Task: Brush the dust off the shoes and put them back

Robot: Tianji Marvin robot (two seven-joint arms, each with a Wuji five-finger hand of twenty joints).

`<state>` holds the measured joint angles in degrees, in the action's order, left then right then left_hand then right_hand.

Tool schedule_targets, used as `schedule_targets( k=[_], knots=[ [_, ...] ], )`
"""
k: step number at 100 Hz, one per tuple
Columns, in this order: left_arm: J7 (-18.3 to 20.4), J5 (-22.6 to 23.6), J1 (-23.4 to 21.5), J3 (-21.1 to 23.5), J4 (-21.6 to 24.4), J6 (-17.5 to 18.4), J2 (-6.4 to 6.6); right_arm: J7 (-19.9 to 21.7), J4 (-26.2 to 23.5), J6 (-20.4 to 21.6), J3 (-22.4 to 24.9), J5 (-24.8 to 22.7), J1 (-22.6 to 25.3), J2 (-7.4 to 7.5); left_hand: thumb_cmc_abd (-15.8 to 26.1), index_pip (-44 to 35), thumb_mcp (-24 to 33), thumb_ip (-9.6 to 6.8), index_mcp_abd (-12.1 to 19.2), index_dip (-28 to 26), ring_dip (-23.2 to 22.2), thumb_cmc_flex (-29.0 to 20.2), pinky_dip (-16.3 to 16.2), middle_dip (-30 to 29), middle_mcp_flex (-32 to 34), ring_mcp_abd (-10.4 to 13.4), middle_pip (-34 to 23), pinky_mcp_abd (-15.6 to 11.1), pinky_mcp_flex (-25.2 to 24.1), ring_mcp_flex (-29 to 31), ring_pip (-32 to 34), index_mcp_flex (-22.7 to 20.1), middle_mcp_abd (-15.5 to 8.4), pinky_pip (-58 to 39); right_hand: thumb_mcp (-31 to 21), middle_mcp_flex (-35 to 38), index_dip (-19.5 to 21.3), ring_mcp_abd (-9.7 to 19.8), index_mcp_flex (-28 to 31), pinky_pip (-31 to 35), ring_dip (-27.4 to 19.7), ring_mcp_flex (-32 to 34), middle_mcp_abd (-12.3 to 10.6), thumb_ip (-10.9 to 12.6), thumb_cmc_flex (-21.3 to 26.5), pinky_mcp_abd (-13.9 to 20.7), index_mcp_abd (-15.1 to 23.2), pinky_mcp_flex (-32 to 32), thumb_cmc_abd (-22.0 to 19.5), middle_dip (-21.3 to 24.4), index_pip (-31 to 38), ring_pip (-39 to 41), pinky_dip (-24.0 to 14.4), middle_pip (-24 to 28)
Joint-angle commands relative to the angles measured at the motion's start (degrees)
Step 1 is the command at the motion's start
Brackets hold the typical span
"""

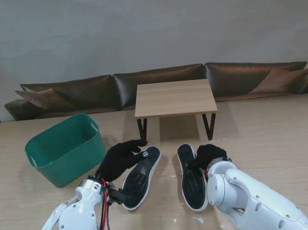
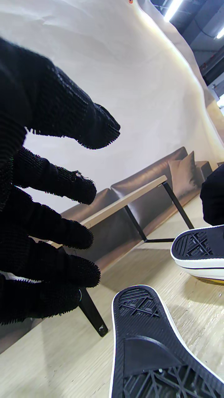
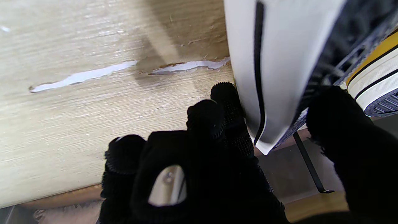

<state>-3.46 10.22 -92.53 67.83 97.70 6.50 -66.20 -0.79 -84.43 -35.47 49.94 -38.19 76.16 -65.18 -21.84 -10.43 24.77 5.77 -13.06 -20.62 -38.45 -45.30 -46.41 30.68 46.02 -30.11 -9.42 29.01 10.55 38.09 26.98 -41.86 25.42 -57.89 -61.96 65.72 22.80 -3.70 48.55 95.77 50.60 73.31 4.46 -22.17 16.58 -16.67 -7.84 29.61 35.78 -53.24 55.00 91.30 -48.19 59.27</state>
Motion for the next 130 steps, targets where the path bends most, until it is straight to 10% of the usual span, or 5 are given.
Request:
schedule_targets(
  k=[1, 110, 130],
  knots=[
    [1.2, -0.2, -0.3, 0.0, 0.2, -0.4, -0.05, 1.8, 1.5, 0.2, -0.4, -0.1, 0.1, 0.33, 2.3, -0.2, -1.3, -1.67, 0.6, -0.4, -0.5, -1.4, -0.7, 0.4, 1.5, -2.0, -0.2, -0.6, -0.1, 0.2, 1.5, -1.6, 0.4, 1.0, -9.2, 2.0, 0.6, 1.6, 3.7, -0.2, 0.7, 1.8, -3.2, 4.2, 13.5, 1.1, 9.5, 19.0, 3.1, 0.3, 7.7, 1.1, 0.8, -0.5],
    [1.4, -1.0, -0.6, -0.1, 0.6, -1.4, -0.1, 9.0, 2.4, 2.4, -0.3, -1.0, -0.4, 2.46, 3.3, -0.1, -3.1, -1.92, 0.4, -0.4, -0.6, -2.0, -0.6, 0.4, 1.4, -2.2, -0.2, -0.5, 0.2, 0.5, 1.7, -1.7, 0.8, 0.6, -7.6, 0.3, -2.6, 2.1, 1.1, -1.2, 0.1, 1.9, -3.0, 3.8, 15.3, 2.0, 6.0, 17.4, 0.7, 0.7, 3.5, -0.7, 0.2, -2.9],
    [1.4, -1.1, -0.8, 0.0, 0.7, -1.5, -0.09, 8.4, 1.3, 2.7, 0.8, -1.1, 0.4, 2.37, 3.4, -0.1, -3.2, -1.95, 0.3, -0.4, -0.6, -2.1, -0.6, 0.4, 1.3, -2.3, -0.1, -0.4, 0.2, 0.5, 1.7, -1.6, 0.8, 0.6, -7.5, -4.9, -1.3, 1.7, -1.0, -1.9, -1.3, 2.0, -1.9, 6.8, 5.9, 2.9, 3.3, 14.9, -5.0, 1.7, -5.6, -2.7, -0.3, -3.0]
  ],
)
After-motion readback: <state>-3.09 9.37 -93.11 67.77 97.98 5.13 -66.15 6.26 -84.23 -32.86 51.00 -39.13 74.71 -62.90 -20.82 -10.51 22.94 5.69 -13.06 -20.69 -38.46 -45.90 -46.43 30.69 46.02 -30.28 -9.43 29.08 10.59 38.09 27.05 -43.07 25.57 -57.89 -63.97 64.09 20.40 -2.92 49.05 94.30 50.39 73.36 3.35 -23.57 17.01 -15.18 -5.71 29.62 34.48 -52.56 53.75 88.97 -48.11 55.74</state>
